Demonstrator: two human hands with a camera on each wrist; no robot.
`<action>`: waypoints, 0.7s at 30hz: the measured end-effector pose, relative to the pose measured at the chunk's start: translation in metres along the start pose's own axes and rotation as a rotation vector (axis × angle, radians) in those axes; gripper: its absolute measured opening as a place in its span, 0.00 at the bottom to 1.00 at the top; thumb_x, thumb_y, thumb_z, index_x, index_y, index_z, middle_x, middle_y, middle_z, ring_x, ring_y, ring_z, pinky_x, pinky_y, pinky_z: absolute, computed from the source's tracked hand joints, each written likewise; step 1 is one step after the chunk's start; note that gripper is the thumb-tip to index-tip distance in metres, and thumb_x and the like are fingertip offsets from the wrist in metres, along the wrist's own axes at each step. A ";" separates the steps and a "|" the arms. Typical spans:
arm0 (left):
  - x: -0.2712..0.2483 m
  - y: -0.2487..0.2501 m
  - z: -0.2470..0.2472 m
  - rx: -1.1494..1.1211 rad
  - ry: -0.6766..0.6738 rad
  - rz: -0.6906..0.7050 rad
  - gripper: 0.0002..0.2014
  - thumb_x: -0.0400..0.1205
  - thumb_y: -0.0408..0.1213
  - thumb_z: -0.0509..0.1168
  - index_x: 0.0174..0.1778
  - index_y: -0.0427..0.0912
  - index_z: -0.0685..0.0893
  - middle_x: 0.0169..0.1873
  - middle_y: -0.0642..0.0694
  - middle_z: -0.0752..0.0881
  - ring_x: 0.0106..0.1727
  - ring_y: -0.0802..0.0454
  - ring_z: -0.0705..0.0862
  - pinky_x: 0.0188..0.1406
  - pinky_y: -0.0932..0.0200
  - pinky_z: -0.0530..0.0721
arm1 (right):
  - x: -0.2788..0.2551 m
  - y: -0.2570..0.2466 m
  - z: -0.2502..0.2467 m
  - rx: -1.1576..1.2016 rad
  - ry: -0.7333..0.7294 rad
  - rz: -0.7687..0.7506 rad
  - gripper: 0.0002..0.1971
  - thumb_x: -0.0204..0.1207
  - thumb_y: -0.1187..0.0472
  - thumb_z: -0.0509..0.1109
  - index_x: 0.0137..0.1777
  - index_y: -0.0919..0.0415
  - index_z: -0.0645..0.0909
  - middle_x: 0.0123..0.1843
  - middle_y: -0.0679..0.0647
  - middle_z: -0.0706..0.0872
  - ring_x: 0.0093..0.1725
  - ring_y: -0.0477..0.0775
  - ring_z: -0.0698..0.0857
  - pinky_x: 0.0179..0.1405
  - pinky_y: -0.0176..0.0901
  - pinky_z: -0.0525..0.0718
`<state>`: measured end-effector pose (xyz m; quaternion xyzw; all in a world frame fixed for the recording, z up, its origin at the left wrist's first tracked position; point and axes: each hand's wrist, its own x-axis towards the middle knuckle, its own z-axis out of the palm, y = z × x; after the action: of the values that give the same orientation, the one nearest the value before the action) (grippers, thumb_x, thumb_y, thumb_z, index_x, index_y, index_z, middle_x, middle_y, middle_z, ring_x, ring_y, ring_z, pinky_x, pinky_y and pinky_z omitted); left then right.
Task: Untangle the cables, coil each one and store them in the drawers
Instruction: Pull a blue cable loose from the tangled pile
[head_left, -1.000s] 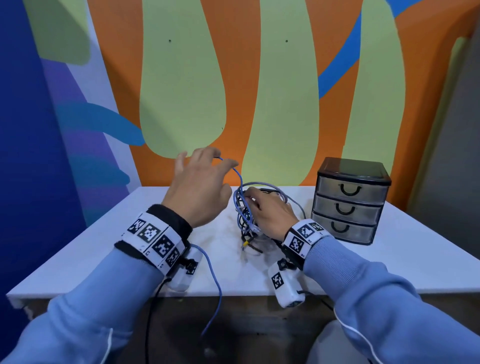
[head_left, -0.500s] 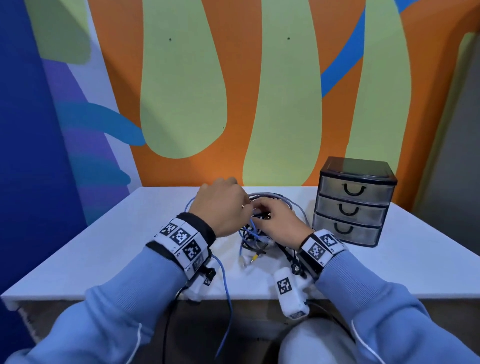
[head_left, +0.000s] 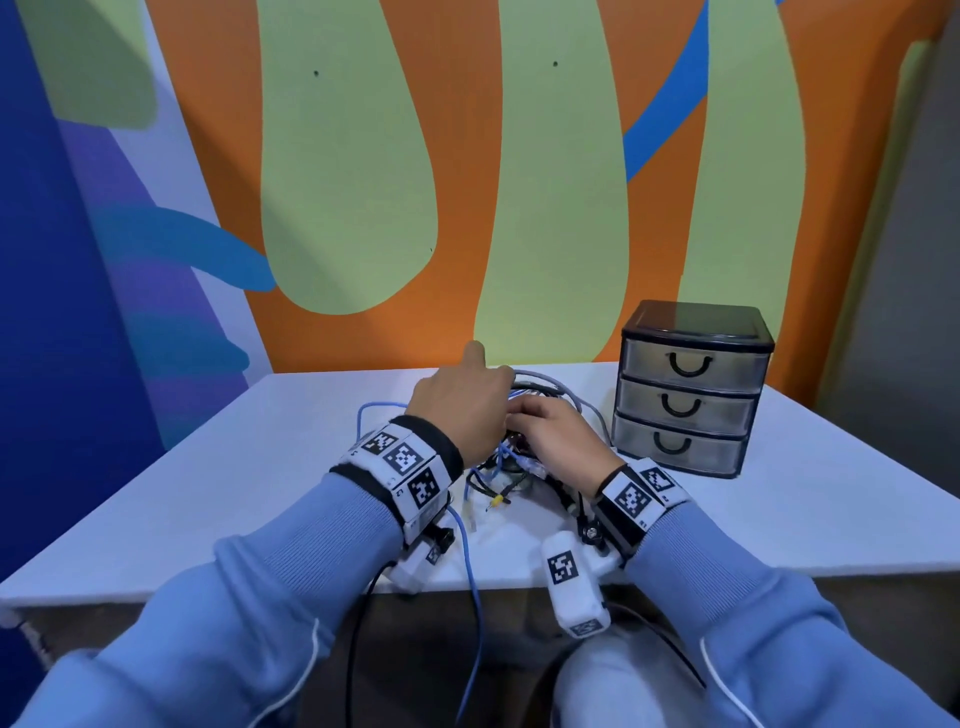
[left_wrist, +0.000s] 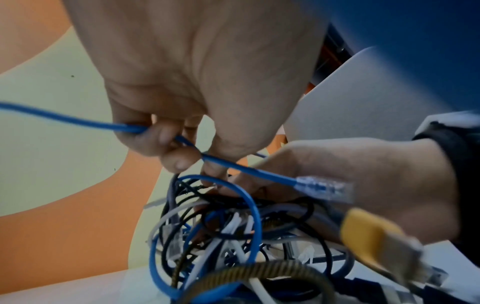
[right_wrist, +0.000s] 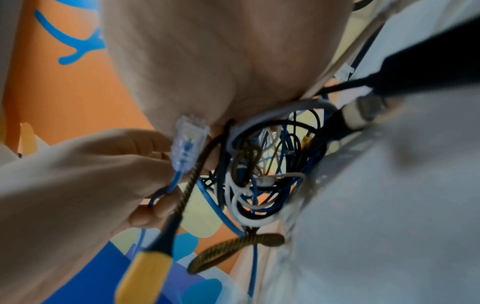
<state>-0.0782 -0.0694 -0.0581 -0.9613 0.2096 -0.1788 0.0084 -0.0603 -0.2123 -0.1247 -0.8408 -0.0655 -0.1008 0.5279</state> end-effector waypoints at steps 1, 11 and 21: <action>0.000 0.001 0.001 -0.012 0.015 0.000 0.07 0.88 0.32 0.63 0.60 0.41 0.79 0.59 0.39 0.72 0.39 0.36 0.76 0.36 0.45 0.72 | 0.001 0.000 -0.002 0.001 -0.005 0.004 0.14 0.70 0.46 0.64 0.45 0.36 0.92 0.48 0.39 0.94 0.56 0.50 0.89 0.73 0.60 0.78; 0.017 -0.027 -0.017 -0.356 0.546 -0.074 0.07 0.93 0.39 0.60 0.50 0.43 0.75 0.43 0.42 0.86 0.43 0.32 0.79 0.42 0.40 0.79 | 0.006 -0.011 -0.010 -0.150 -0.078 -0.033 0.15 0.75 0.50 0.69 0.59 0.46 0.89 0.50 0.47 0.95 0.53 0.52 0.92 0.67 0.59 0.86; 0.006 -0.047 0.001 -0.528 0.487 -0.365 0.07 0.95 0.42 0.57 0.53 0.44 0.75 0.36 0.41 0.81 0.43 0.31 0.77 0.38 0.44 0.70 | -0.009 -0.027 -0.022 -0.613 -0.119 -0.196 0.22 0.82 0.52 0.70 0.76 0.42 0.79 0.75 0.40 0.83 0.78 0.51 0.76 0.73 0.59 0.67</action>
<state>-0.0536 -0.0292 -0.0529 -0.8814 0.0701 -0.3399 -0.3205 -0.0768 -0.2201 -0.0940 -0.9546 -0.1436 -0.1171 0.2331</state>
